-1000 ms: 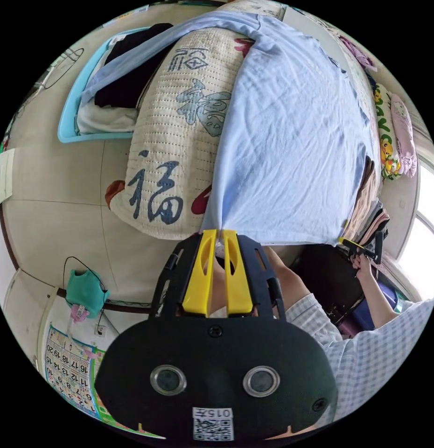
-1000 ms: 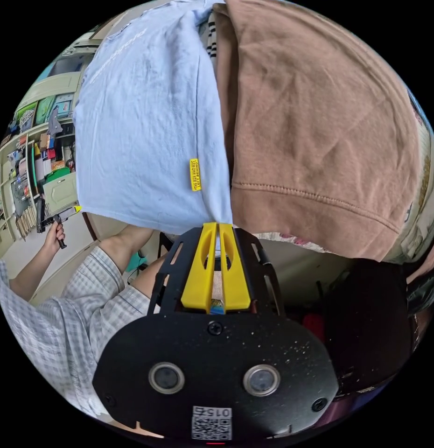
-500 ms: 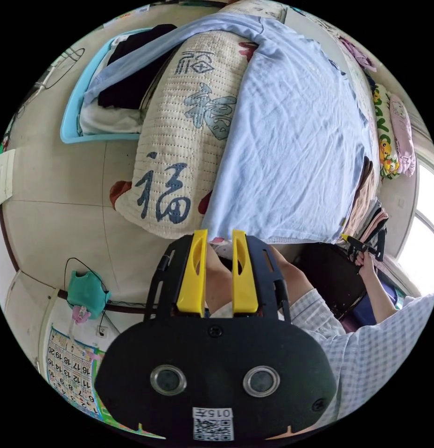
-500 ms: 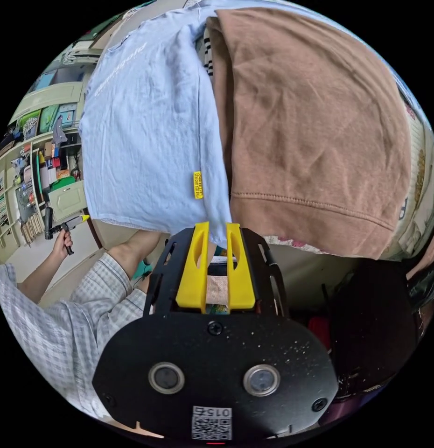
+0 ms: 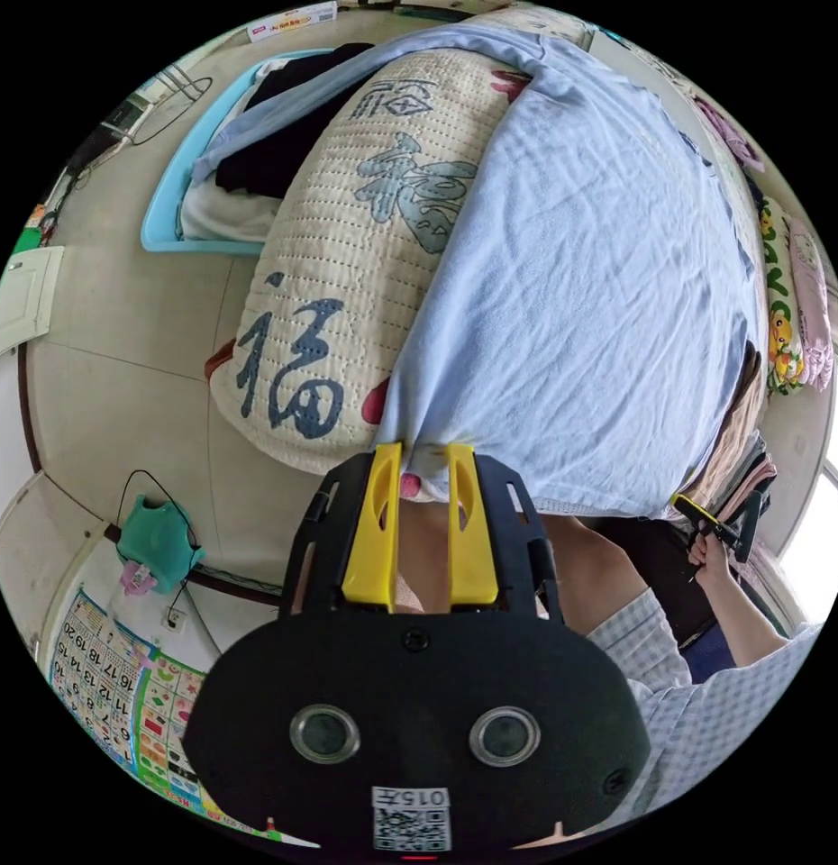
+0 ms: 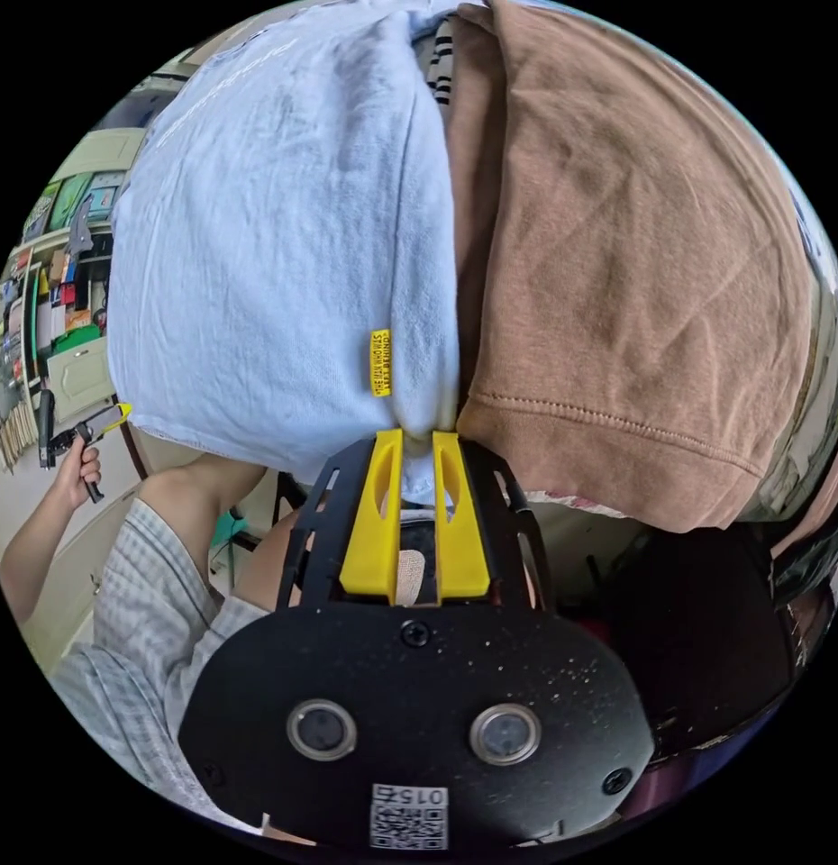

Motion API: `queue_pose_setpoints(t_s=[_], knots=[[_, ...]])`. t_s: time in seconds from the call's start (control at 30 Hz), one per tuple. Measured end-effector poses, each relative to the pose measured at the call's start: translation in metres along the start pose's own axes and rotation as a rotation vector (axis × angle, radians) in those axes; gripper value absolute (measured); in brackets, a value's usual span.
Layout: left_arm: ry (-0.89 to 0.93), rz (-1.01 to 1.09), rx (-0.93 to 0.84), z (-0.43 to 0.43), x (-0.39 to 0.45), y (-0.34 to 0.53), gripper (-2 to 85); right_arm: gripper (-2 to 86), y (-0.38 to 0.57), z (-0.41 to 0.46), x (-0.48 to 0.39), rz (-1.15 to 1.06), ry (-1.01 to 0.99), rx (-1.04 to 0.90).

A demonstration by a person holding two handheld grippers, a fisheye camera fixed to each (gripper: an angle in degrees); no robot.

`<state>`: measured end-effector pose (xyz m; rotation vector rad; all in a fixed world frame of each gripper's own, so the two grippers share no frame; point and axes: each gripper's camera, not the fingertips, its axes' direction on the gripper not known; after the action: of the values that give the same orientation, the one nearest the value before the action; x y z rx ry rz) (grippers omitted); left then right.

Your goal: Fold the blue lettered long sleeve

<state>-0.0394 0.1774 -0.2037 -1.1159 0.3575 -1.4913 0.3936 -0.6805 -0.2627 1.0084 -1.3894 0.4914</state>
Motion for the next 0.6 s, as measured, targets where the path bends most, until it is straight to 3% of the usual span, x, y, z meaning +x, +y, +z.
queue_pose_setpoints(t_s=[0.27,0.6], knots=[[0.083,0.088,-0.009,0.065,-0.041,-0.028,1.9,4.8,0.018,-0.016,-0.015,-0.038,0.047,-0.052],[0.056,0.032,-0.001,0.173,-0.069,-0.068,1.1,5.4,0.04,-0.027,-0.051,0.145,0.22,-0.046]])
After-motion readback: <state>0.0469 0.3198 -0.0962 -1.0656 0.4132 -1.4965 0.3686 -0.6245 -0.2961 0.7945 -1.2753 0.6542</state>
